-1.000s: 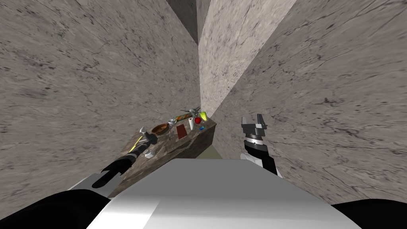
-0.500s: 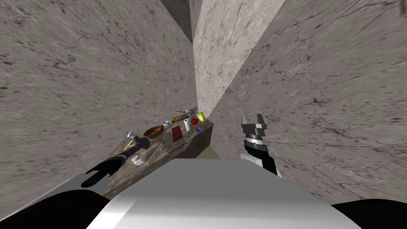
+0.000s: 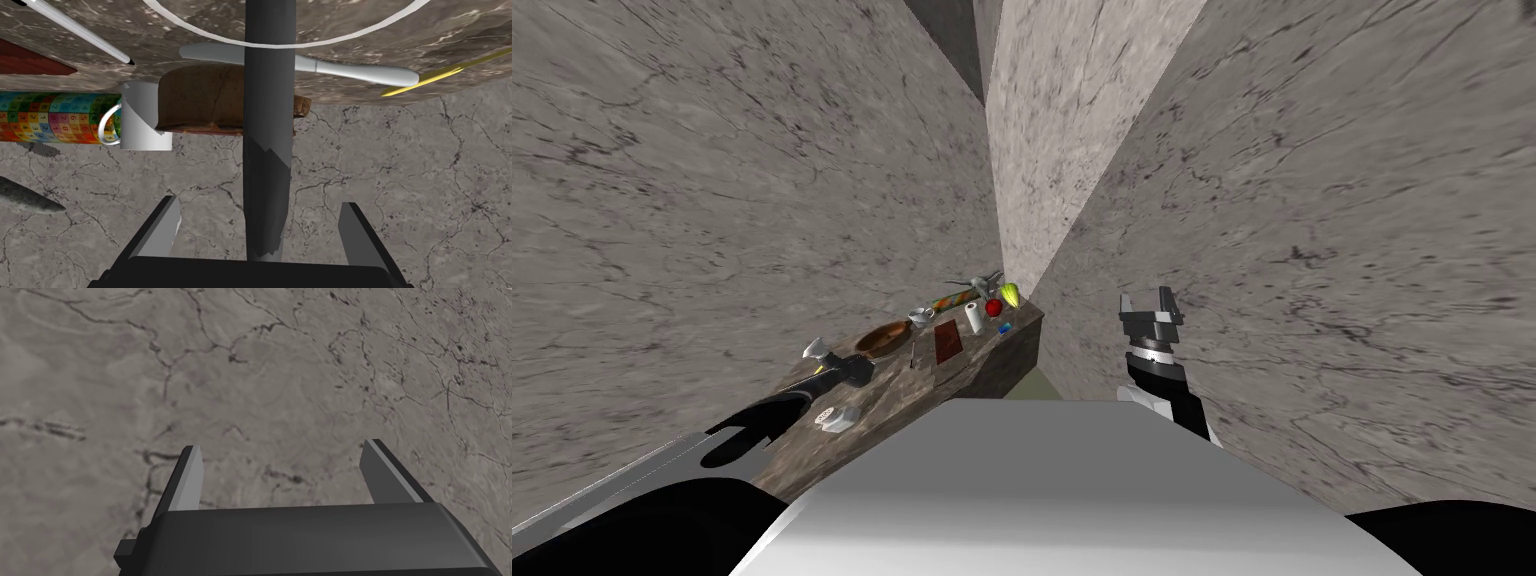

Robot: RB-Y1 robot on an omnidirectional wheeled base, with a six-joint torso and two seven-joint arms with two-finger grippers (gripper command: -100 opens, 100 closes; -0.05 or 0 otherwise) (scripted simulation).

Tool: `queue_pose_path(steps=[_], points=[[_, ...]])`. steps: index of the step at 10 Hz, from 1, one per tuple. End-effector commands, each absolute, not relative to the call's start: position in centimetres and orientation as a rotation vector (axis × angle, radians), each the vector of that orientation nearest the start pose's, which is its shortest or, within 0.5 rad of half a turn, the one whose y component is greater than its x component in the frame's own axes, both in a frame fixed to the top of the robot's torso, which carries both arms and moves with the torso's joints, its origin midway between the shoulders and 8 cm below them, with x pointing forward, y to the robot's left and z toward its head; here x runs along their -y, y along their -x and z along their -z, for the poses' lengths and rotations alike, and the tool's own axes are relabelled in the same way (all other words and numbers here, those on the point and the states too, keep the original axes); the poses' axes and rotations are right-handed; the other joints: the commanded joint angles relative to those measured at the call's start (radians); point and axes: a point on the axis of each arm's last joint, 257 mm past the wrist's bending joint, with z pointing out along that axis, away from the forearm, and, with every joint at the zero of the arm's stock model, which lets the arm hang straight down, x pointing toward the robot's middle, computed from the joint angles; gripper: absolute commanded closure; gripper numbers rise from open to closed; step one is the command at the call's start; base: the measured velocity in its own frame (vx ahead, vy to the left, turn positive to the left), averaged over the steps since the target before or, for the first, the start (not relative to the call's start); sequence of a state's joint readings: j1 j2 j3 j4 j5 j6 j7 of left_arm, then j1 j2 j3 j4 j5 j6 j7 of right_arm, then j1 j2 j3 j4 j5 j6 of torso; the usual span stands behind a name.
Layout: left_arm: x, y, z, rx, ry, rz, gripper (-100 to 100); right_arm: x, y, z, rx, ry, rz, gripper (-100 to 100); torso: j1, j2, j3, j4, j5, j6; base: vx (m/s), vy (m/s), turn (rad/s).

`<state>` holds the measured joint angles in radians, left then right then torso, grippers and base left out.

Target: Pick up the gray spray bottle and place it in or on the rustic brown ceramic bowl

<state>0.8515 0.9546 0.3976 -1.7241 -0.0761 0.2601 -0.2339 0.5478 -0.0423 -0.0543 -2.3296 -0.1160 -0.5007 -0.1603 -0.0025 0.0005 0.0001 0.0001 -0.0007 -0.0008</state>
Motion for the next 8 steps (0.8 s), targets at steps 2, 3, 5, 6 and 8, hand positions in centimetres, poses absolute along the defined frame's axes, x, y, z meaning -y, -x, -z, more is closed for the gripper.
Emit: queue_pose_path(steps=[2, 3, 5, 6, 8], points=[[-70.9, -23.6, 23.1, -1.915, 0.688, -0.446, -100, 30.8, -32.5, -3.4, -0.522, -0.74, -1.459, 0, 0.001, 0.001, 0.001, 0.0, 0.0, 0.0, -0.011, -0.004, -0.061], [-71.9, -23.2, 23.3, -1.912, 0.705, -0.457, -100, 30.8, -32.6, -3.4, -0.522, -0.74, -1.459, 0, 0.002, 0.002, 0.001, 0.001, 0.001, 0.001, -0.058, -0.018, -0.227], [-72.8, -22.8, 23.4, -1.908, 0.722, -0.468, -100, 30.8, -32.6, -3.4, -0.522, -0.74, -1.459, 0, 0.001, 0.006, 0.004, 0.001, 0.0, 0.0, -0.067, -0.025, -0.101], [-73.7, -22.4, 23.5, -1.904, 0.74, -0.479, -100, 30.8, -32.6, -3.4, -0.522, -0.74, -1.459, 0, 0.001, 0.006, 0.003, 0.001, 0.0, 0.0, -0.038, -0.023, -0.109], [-75.4, -21.7, 23.7, -1.893, 0.771, -0.496, -100, 30.8, -32.6, -3.4, -0.522, -0.74, -1.459, 0, 0.001, 0.005, 0.003, 0.001, 0.0, 0.001, -0.056, -0.03, -0.199]])
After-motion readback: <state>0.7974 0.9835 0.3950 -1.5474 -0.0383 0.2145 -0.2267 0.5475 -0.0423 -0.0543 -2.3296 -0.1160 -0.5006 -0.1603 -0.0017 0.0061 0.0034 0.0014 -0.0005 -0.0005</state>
